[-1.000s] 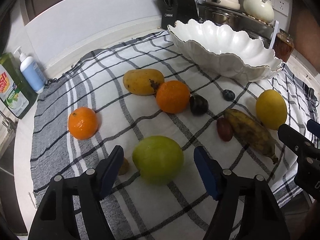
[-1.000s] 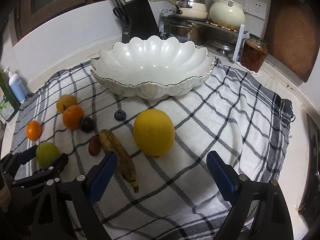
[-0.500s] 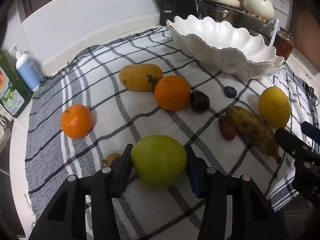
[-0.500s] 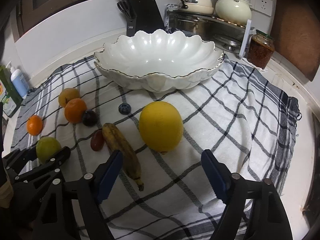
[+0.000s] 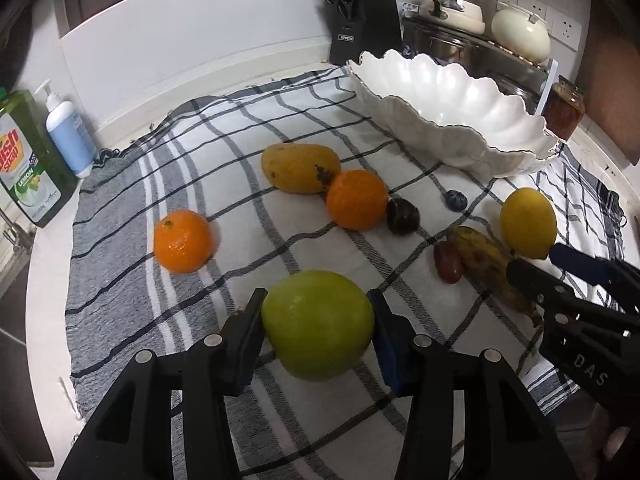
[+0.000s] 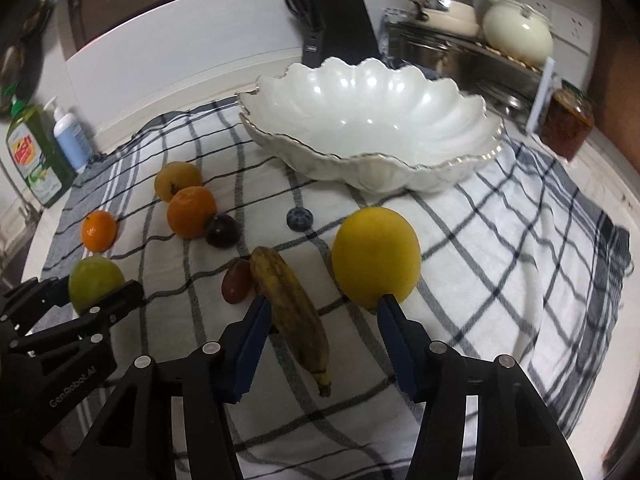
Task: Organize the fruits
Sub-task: 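Reach the left tool to the green apple while the right tool reaches the banana, then grasp the green apple with the left tool while the right tool grasps the banana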
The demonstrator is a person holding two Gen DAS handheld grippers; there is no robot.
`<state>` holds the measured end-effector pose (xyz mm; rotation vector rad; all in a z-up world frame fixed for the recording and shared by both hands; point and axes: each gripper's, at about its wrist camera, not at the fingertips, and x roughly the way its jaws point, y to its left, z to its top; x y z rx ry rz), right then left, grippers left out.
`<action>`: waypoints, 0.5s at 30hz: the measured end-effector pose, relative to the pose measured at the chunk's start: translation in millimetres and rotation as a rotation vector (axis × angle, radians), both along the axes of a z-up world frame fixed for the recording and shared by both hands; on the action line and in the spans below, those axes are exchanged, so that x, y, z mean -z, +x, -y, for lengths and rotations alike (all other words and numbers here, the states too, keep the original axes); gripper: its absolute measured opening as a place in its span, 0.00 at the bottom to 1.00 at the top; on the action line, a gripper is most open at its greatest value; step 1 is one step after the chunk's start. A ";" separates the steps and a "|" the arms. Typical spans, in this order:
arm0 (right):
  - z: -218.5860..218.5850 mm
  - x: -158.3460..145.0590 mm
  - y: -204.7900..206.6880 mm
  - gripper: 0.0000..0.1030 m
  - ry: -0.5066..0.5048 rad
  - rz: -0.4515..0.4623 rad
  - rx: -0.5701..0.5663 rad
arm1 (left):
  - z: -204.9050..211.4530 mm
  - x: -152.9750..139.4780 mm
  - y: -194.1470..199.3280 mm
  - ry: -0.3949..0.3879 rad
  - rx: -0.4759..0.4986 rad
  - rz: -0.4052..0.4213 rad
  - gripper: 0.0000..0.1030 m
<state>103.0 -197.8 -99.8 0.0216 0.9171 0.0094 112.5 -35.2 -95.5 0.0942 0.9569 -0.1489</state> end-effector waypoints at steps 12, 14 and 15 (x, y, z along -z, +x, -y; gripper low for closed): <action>-14.3 8.9 11.1 0.38 0.030 -0.043 -0.099 | -4.5 0.4 -3.4 -0.009 -0.008 -0.013 0.47; -16.4 11.1 14.4 0.37 0.031 -0.043 -0.108 | -4.3 0.2 -3.2 -0.009 -0.008 -0.012 0.47; -17.8 13.5 16.7 0.37 0.021 -0.050 -0.107 | -4.5 -0.2 -3.5 -0.008 -0.008 -0.011 0.47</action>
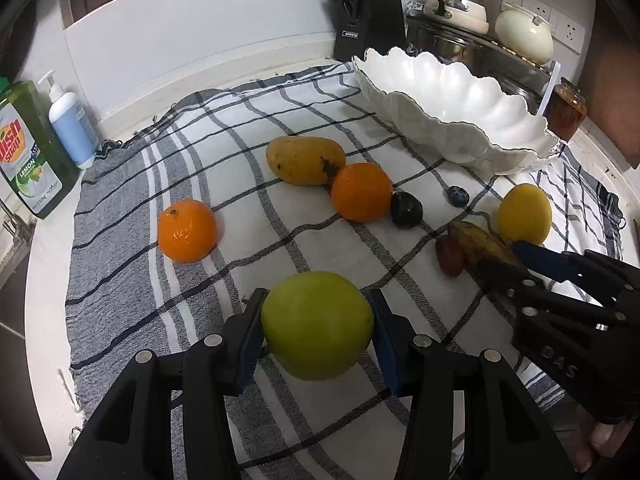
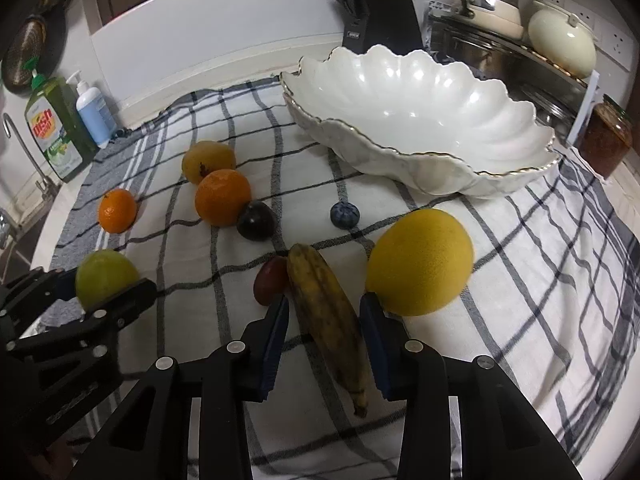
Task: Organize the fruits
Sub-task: 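Grasp the green apple with the left tool while the right tool grasps the banana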
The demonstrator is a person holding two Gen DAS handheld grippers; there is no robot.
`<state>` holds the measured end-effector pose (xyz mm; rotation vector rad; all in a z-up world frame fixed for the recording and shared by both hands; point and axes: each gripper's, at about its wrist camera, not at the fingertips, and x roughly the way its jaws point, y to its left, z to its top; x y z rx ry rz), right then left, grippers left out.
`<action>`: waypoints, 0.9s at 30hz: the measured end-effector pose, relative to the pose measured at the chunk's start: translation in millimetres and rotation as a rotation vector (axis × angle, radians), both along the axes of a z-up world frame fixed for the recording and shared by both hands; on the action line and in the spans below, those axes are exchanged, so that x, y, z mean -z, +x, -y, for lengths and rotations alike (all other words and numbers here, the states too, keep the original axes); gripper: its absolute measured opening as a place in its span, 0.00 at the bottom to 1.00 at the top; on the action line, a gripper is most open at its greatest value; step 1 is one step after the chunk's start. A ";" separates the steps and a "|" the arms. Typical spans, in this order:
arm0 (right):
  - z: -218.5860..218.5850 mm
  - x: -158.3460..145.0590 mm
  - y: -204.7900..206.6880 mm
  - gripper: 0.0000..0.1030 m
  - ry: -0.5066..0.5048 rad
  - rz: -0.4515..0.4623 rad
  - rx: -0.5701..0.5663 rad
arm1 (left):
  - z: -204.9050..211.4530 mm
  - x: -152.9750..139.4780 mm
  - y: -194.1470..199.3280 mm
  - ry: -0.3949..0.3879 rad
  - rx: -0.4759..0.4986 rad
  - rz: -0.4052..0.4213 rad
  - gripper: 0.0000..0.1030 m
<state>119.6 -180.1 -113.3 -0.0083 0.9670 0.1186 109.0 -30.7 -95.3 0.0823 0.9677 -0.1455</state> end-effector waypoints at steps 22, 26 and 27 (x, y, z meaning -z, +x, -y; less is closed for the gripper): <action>13.0 -26.2 -17.0 0.28 0.071 0.070 0.039 | 10.5 -23.1 -11.1 -0.005 0.028 0.045 0.47; 17.3 -35.8 -21.7 0.28 0.079 0.096 0.054 | 14.3 -32.4 -10.9 -0.010 0.036 0.064 0.47; 18.4 -39.3 -22.7 0.28 0.081 0.105 0.057 | 15.6 -35.4 -10.3 -0.011 0.039 0.070 0.47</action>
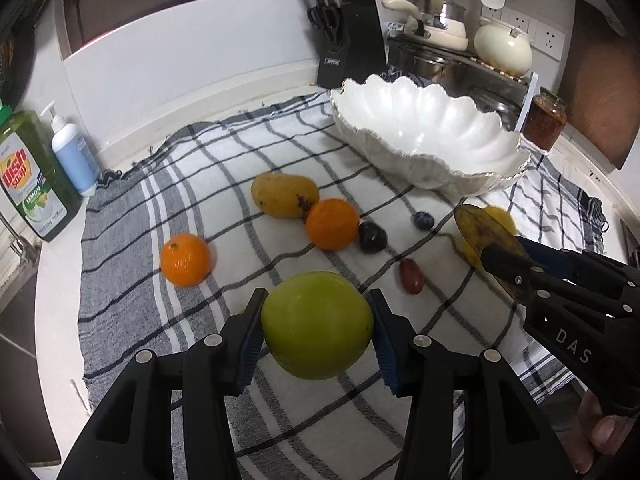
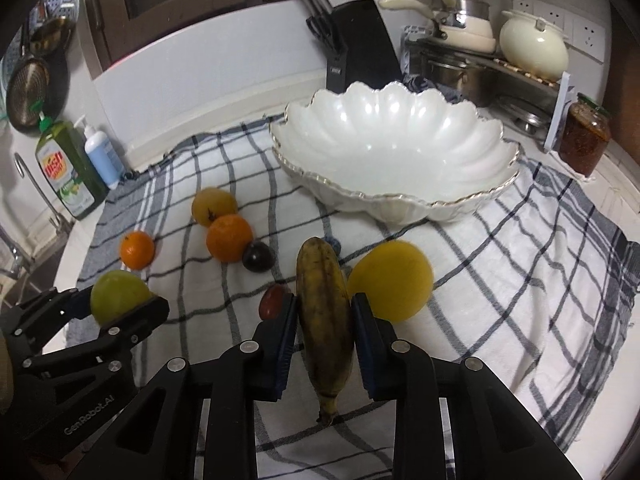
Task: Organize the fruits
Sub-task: 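Grasp the green apple with the left tool while the right tool grasps the banana, then carry both fruits over the white bowl and open both tools to drop them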
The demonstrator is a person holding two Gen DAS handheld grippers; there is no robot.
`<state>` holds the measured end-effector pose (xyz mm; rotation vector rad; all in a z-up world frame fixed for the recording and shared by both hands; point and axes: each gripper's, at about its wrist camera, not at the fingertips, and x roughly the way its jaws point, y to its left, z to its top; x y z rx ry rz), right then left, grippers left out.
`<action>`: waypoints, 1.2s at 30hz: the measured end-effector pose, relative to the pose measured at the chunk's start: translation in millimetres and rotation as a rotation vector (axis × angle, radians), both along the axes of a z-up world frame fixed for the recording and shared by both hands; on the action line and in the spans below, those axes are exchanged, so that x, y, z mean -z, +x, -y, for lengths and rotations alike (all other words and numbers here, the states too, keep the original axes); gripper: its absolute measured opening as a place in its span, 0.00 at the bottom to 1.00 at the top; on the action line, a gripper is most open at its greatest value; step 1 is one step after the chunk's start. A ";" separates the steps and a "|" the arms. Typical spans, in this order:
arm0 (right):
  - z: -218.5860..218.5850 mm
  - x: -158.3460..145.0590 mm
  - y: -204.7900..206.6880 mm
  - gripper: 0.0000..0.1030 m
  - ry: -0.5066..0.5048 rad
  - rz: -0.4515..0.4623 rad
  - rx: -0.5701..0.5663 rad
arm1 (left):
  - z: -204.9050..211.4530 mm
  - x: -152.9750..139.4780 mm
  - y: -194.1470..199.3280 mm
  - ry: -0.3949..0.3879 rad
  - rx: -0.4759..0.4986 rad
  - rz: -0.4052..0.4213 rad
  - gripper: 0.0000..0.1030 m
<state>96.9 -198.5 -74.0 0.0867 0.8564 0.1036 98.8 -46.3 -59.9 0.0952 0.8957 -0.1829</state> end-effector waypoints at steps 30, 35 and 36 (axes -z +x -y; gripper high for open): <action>75.1 -69.1 28.2 0.28 -0.028 0.178 0.203 | 67.5 -75.8 62.2 -0.054 0.143 0.152 0.47; 89.4 -71.4 47.3 0.28 -0.025 0.184 0.244 | 77.1 -79.8 87.0 -0.067 0.131 0.161 0.47; 92.0 -71.9 52.4 0.28 -0.023 0.184 0.251 | 79.3 -79.7 90.4 -0.064 0.131 0.167 0.47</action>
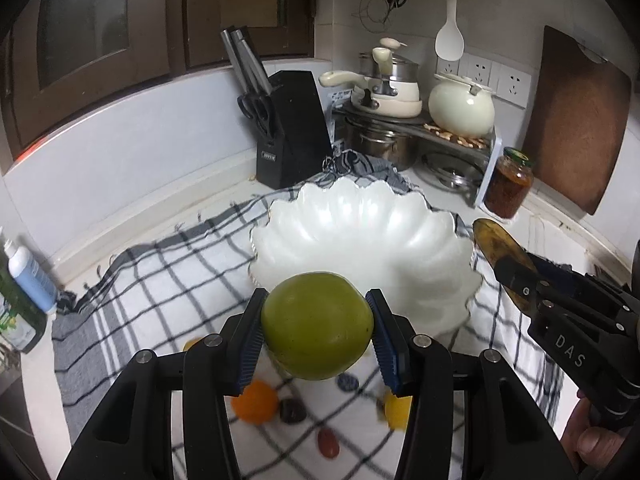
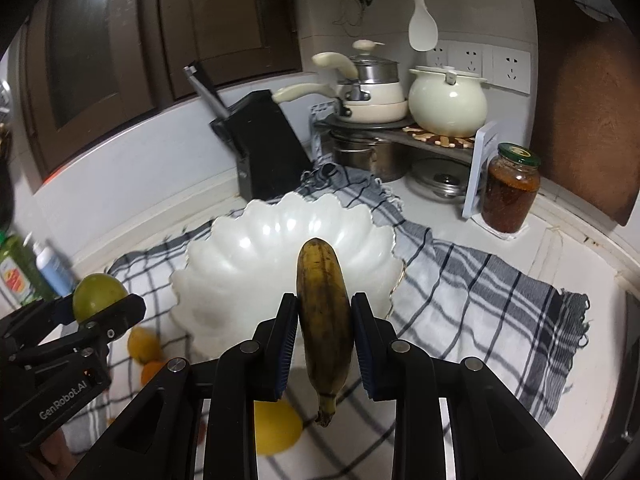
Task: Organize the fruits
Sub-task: 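Carry both fruits over the white bowl and open both tools to drop them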
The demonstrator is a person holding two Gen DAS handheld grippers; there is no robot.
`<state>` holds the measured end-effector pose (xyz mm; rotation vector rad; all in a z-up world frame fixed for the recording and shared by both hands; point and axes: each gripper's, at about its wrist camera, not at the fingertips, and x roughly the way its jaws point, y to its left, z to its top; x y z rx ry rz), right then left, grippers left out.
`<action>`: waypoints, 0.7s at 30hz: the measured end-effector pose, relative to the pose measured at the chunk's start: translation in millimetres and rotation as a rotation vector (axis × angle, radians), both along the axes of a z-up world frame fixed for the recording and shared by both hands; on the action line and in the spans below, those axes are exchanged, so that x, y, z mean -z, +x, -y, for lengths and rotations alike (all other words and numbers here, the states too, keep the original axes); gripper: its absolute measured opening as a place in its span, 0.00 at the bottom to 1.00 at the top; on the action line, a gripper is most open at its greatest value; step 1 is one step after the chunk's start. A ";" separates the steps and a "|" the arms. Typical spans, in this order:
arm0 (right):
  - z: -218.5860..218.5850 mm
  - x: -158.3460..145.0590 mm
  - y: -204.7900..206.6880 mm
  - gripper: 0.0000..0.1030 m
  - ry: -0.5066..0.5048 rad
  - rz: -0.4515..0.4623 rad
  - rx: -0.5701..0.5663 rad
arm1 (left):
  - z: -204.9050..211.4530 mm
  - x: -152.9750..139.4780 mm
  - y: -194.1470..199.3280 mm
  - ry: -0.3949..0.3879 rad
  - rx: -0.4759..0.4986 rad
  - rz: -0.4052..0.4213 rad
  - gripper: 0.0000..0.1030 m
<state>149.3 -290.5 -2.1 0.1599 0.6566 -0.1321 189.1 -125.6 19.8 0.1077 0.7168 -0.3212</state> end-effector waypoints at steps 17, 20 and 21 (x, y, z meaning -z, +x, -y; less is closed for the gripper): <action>23.9 28.7 67.0 0.28 -0.008 -0.050 0.081 | 20.4 36.2 83.4 -0.001 -0.001 -0.034 0.47; 26.6 37.6 72.8 0.28 0.000 -0.067 0.090 | 22.3 45.4 90.4 -0.008 0.017 -0.057 0.47; 26.8 39.9 73.6 0.28 -0.002 -0.070 0.095 | 22.4 48.6 92.2 -0.012 0.023 -0.066 0.47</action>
